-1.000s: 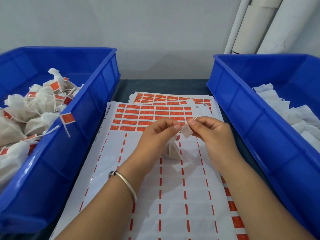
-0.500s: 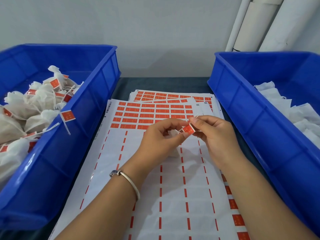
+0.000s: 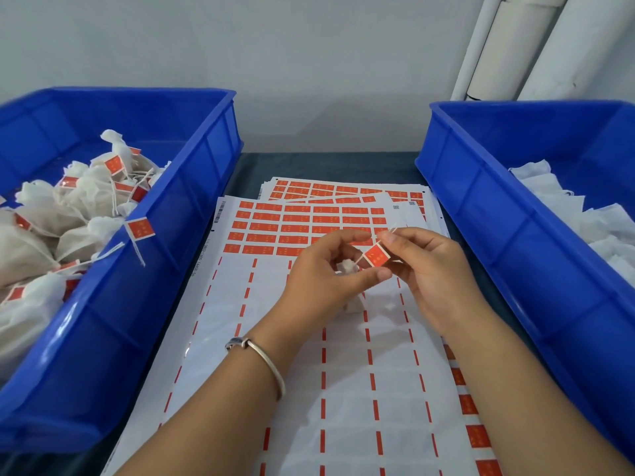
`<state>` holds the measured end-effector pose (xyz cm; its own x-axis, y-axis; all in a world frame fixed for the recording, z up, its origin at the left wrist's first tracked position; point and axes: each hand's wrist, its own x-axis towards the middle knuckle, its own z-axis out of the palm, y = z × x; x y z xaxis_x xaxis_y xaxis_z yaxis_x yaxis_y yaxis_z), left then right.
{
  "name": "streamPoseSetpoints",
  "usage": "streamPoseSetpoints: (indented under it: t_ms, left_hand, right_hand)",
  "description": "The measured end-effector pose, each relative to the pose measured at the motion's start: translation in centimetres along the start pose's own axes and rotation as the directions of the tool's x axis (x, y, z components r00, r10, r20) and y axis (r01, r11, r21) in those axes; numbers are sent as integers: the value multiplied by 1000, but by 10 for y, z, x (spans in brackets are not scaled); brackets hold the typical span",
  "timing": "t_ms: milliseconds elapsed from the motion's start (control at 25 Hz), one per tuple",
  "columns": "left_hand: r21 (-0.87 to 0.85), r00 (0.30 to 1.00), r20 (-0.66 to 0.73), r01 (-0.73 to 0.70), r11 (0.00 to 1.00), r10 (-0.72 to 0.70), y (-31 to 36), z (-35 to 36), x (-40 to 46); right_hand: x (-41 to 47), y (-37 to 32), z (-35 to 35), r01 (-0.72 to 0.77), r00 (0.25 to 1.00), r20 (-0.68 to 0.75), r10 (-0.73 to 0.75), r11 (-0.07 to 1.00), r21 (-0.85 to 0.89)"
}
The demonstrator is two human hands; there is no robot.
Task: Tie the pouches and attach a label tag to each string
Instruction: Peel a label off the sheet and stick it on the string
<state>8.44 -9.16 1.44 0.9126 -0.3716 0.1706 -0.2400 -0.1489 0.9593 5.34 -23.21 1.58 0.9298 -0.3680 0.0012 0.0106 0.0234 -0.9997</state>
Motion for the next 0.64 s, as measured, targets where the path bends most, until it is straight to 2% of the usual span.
streamPoseSetpoints:
  t_ms: [160, 360, 520, 640]
  left_hand:
    - [-147, 1000, 15, 29, 989, -27, 4, -1, 0]
    - [-148, 999, -23, 41, 988, -44, 1, -2, 2]
    - [-226, 995, -72, 54, 973, -72, 2, -4, 3]
    - [-229, 993, -82, 61, 972, -82, 2, -4, 3]
  right_hand:
    - [-1, -2, 1, 30, 997, 73, -28, 999, -30]
    - [-2, -1, -1, 82, 990, 122, -75, 995, -53]
    - [-2, -1, 3, 186, 969, 191, -159, 974, -131]
    - [-1, 4, 5, 200, 972, 154, -177, 968, -151]
